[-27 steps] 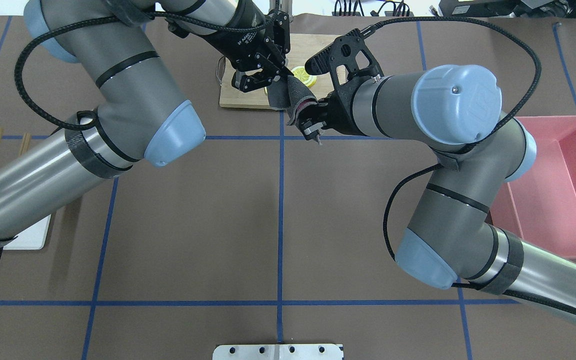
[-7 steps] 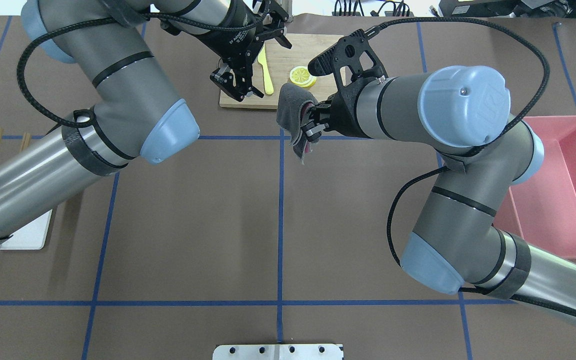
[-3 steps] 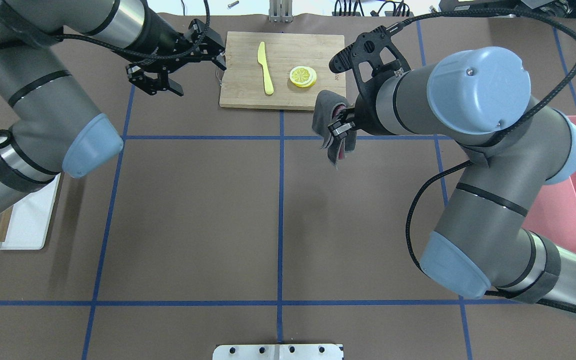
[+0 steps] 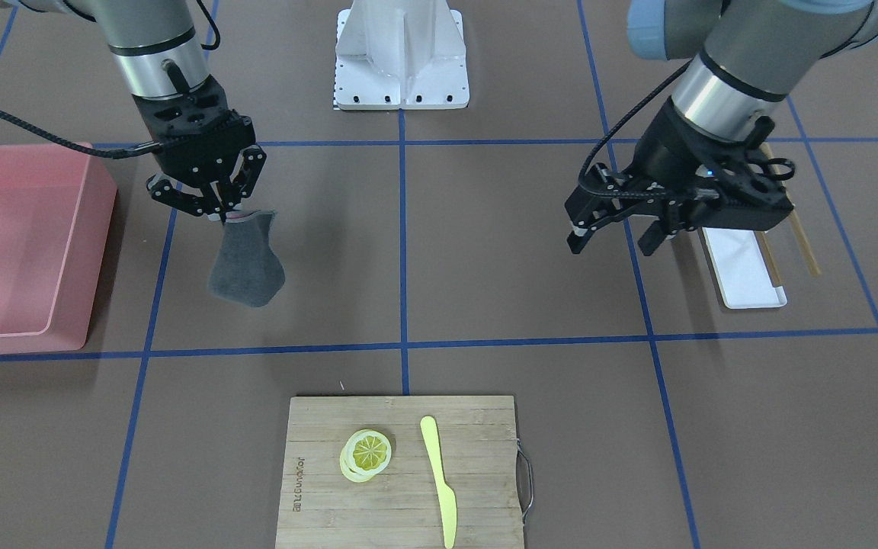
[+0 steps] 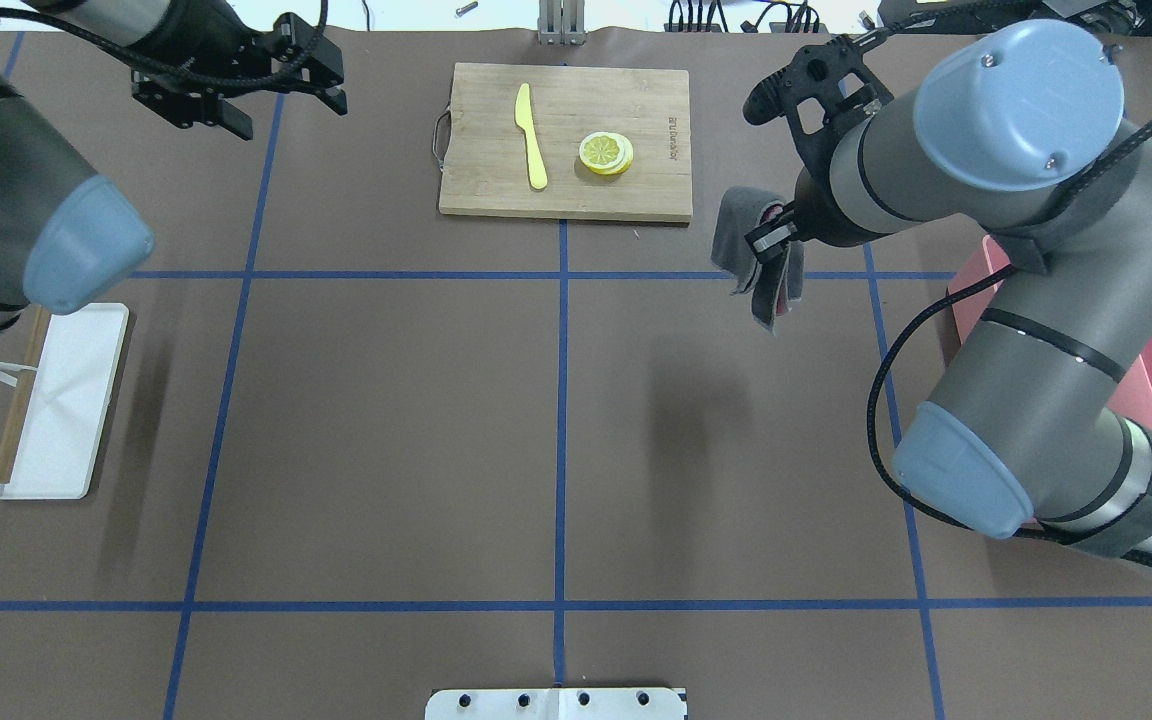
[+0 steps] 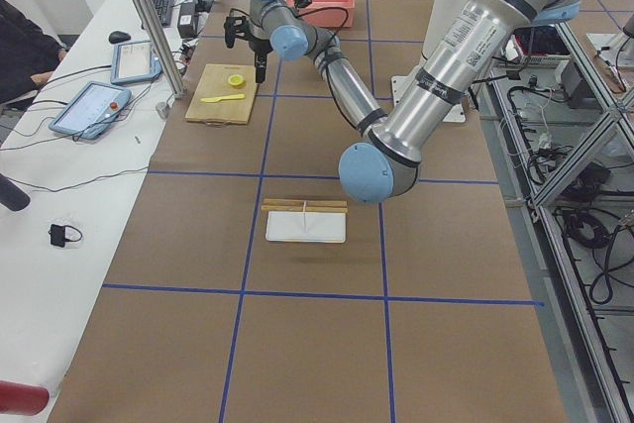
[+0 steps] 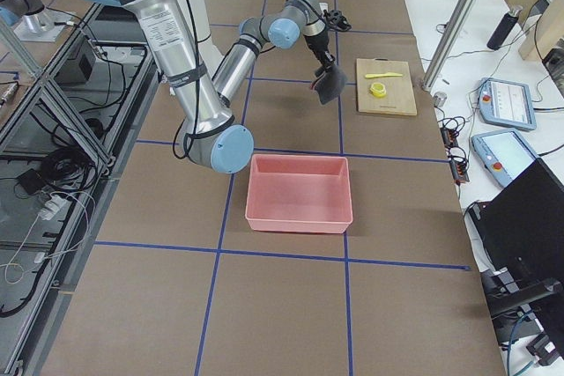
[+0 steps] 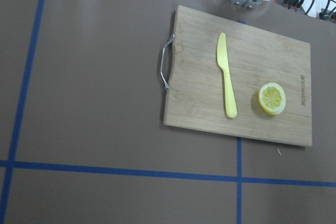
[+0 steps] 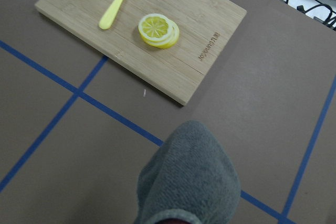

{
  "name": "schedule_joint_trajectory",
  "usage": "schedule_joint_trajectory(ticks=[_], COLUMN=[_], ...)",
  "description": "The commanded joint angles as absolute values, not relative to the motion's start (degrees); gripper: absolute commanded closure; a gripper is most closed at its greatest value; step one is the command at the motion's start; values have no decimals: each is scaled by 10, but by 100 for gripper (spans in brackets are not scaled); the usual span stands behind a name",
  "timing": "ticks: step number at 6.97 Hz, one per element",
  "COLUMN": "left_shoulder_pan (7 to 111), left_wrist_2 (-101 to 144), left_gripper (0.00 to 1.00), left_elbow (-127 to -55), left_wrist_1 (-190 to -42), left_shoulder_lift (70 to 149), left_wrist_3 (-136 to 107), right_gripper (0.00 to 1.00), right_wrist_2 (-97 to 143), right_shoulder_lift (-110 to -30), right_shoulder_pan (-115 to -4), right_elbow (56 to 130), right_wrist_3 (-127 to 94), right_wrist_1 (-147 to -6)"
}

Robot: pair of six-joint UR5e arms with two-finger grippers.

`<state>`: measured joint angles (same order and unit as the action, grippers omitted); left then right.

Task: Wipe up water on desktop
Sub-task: 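Lower the towel to the table with the right gripper while the left arm withdraws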

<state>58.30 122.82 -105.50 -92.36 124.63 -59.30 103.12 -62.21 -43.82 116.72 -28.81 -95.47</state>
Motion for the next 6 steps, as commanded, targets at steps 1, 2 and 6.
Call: schedule_joint_trajectory(ticks=[1,2,6], left_shoulder_pan=[603,629,708], left_wrist_2=[1180,1177,1179], left_gripper=[2,2,2], left_elbow=[-1056,-1049,-1035], left_wrist_1=[-898,-894,-890], left_shoulder_lift=[1217,1196,1144], left_wrist_3=[-411,-365,-265], right_gripper=[100,100,100], right_wrist_2=[1041,1040,988], right_shoulder_lift=[-637,-637,-642], right_shoulder_pan=[-466,-468,-453], right_elbow=[1163,1158,1115], right_wrist_3=[-231,-196,-114], right_wrist_1=[-993,-1012,-1092])
